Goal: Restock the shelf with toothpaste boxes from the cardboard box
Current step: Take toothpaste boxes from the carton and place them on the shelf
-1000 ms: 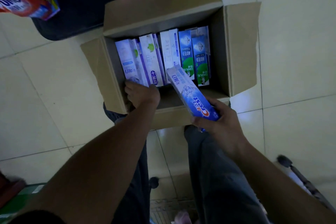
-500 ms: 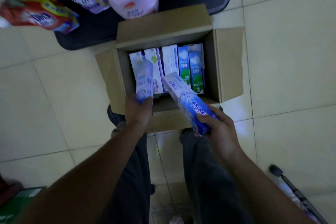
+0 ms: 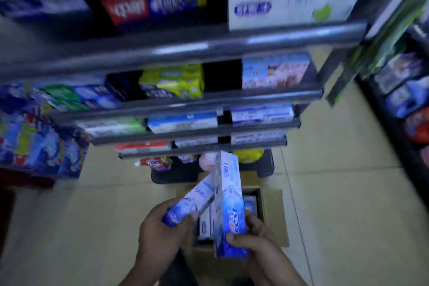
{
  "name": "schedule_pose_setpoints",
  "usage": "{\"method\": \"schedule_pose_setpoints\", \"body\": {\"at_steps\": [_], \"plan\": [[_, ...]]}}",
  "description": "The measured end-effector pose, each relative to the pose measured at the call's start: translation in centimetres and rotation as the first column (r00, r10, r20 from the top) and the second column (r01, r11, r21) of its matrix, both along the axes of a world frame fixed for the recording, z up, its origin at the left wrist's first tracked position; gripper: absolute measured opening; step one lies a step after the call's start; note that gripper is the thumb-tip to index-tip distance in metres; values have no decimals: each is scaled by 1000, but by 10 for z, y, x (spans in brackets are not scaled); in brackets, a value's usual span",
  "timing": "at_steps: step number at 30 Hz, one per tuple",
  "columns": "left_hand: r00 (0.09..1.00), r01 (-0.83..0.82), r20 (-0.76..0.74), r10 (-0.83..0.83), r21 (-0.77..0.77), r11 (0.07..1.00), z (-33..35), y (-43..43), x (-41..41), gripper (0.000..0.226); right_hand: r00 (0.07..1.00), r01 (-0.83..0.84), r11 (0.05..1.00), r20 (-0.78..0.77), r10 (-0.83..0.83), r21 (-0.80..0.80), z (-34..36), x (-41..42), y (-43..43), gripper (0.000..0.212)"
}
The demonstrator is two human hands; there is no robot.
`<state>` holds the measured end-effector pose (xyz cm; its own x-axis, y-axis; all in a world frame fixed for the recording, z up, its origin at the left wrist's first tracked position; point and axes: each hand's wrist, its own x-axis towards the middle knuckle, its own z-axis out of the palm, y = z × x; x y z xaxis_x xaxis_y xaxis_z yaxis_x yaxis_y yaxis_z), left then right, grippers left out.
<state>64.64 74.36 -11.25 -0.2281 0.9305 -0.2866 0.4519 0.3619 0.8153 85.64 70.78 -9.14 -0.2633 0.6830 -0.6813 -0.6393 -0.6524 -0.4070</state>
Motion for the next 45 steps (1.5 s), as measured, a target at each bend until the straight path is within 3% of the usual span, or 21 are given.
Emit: {"method": "schedule_pose_setpoints", "body": {"at_steps": [3,7,11,14,16,19,22,25,27,30,36,41,45], "plan": [[995,-23,-85,41,203,979,72,14,-6,41,991,-136,984,12,135,112,68,9,11,74],[994,14,-103,34,430,903,151,23,-14,42,961,-263,921,166,222,289,142,12,24,61],[988,111,-152,-37,514,851,212,19,-15,43,982,-172,898,139,125,404,202,2,36,66],[993,99,-115,-37,593,799,247,25,-17,28,996,-89,872,63,67,481,238,-11,45,55],[988,121,-154,-28,634,764,274,32,-18,11,999,-33,858,38,16,513,254,-18,51,58],[988,141,-139,-69,622,771,312,41,-24,19,998,21,840,45,-54,542,274,-25,64,76],[972,220,-59,-227,562,797,349,55,-32,24,988,73,799,66,-140,597,296,-33,78,76],[906,404,-77,-416,449,797,376,73,-39,48,976,143,733,26,-214,666,315,-45,93,72],[881,441,-42,-471,431,788,384,84,-38,56,976,138,689,20,-217,712,329,-55,99,67],[858,400,86,-506,507,764,391,100,-40,53,964,146,656,42,-262,740,347,-74,110,62],[864,303,163,-476,588,750,404,129,-64,37,933,155,635,99,-345,757,361,-80,130,56],[825,408,84,-559,596,692,414,151,-95,28,856,385,564,-53,-515,731,364,-32,159,53],[883,384,3,-470,570,726,407,174,-102,30,815,329,474,8,-580,817,357,-21,177,34]]}}
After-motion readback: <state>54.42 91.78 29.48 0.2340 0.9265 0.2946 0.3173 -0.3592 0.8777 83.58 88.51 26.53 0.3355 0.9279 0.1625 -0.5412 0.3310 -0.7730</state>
